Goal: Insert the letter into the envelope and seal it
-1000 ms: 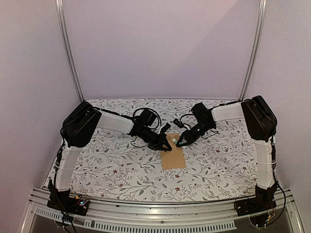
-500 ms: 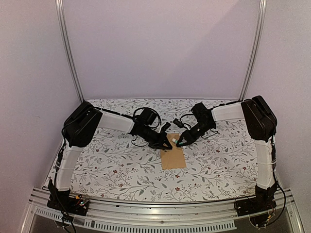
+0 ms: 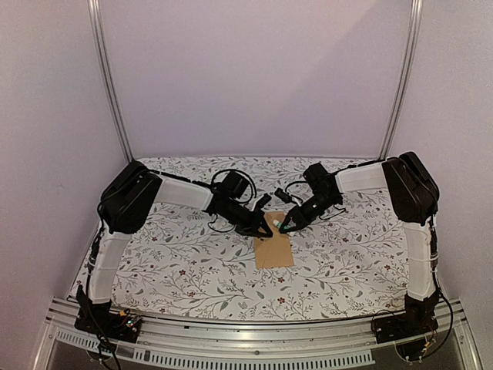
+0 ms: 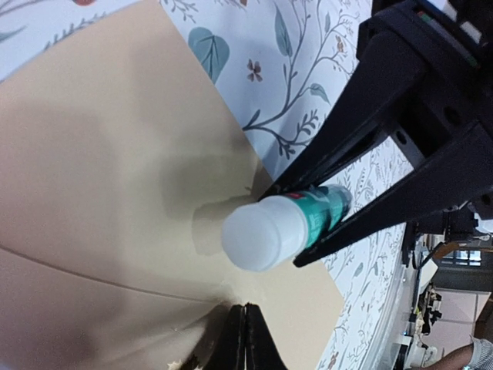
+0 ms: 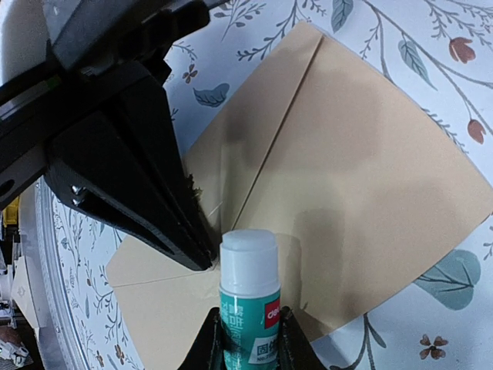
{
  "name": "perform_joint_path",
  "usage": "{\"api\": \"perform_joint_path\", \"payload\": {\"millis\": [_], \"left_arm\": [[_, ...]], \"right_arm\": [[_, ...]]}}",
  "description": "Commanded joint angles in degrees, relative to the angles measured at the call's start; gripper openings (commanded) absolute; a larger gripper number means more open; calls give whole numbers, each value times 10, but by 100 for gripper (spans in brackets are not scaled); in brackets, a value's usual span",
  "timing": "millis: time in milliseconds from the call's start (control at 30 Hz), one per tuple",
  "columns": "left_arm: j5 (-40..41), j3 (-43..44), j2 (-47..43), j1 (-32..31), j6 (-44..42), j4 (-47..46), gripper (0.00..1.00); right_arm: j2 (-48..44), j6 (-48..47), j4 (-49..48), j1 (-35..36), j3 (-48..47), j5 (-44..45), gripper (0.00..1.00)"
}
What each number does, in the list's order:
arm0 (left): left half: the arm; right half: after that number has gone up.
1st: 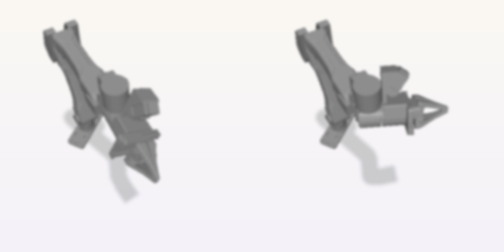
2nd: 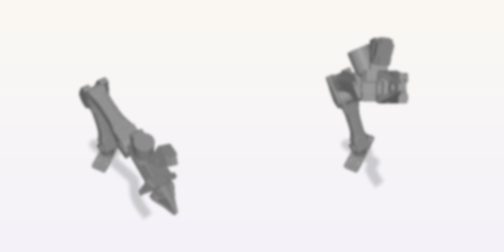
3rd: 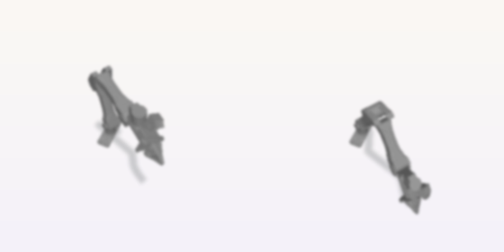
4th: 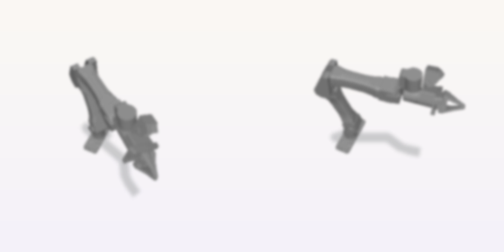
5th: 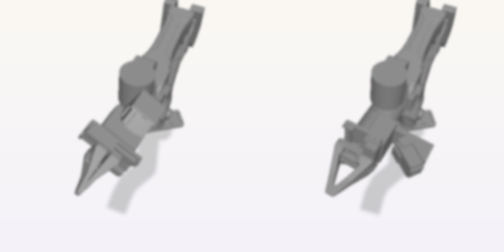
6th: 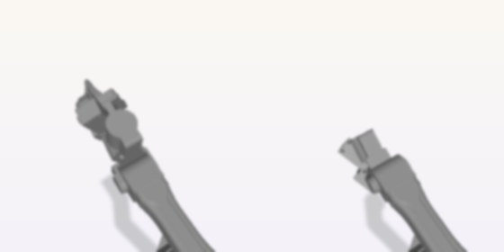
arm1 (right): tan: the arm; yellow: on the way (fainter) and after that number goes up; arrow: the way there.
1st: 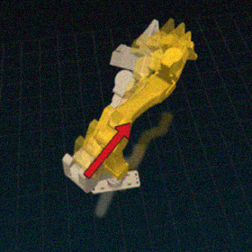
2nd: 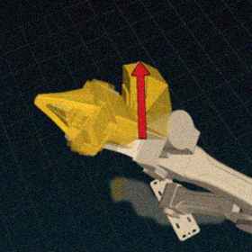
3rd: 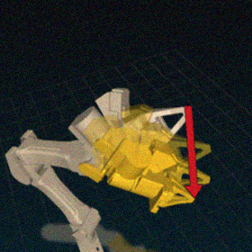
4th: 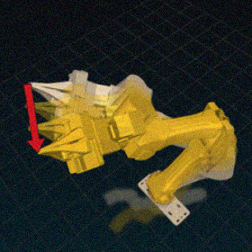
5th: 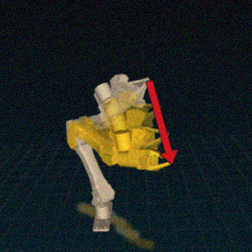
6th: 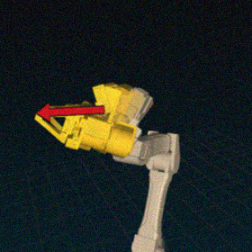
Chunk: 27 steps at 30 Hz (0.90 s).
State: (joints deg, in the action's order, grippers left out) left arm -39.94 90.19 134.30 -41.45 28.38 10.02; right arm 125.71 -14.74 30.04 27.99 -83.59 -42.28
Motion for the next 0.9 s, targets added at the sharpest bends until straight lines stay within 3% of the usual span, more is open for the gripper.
{"api": "perform_joint_path", "payload": {"millis": [0, 867], "left_arm": [[33, -9, 0, -15, -43, 78, 0], [53, -33, -32, -53, -83, 115, 0]], "right_arm": [[38, 6, 17, -9, 19, 70, 0], [48, 13, 13, -9, 18, 74, 0]]}}
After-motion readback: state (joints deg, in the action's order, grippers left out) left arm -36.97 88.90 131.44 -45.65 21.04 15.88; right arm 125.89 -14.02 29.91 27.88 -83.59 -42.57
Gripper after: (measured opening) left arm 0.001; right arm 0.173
